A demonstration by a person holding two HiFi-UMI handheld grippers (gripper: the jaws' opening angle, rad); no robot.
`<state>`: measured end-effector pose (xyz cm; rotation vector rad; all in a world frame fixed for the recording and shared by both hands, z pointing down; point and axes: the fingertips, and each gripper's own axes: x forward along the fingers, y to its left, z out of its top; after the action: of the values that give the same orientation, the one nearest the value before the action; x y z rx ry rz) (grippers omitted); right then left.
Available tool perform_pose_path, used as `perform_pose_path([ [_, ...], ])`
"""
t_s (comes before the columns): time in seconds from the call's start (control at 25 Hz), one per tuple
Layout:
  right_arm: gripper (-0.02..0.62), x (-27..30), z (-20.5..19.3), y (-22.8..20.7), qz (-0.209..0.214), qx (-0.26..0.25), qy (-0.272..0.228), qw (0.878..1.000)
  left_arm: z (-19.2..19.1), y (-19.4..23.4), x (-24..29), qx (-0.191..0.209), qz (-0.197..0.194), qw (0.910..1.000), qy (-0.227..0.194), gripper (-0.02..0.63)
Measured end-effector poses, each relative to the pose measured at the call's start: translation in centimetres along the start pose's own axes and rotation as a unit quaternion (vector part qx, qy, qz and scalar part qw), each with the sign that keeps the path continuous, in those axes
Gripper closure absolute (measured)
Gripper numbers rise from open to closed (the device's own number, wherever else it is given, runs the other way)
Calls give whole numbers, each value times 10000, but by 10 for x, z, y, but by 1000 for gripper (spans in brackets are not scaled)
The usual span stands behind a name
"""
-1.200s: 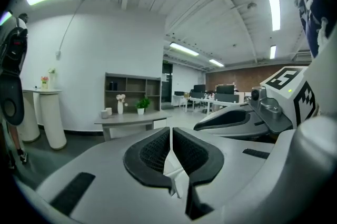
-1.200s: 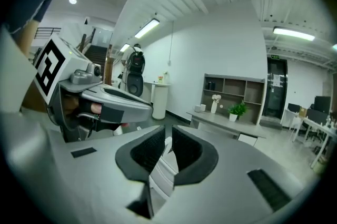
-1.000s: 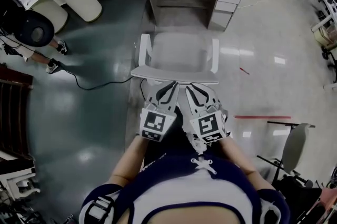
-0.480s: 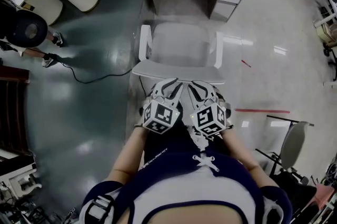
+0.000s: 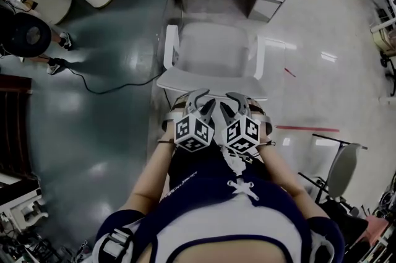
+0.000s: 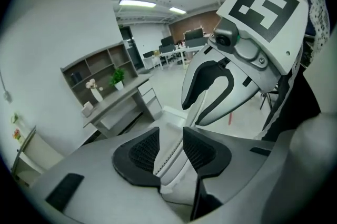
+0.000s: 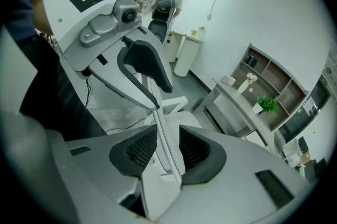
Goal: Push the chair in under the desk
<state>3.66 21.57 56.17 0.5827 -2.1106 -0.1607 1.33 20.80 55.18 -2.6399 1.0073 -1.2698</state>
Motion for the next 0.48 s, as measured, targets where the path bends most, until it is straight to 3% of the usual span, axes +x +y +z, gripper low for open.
perform_pose_path([
  [0.16, 489, 14, -10, 5, -5, -331, 228, 9992, -14, -4, 9, 393, -97, 9987, 320, 446],
  [0.48, 489, 43, -25, 7, 93, -475, 533, 9974, -46, -4, 30, 1004, -284, 9913, 808, 422],
])
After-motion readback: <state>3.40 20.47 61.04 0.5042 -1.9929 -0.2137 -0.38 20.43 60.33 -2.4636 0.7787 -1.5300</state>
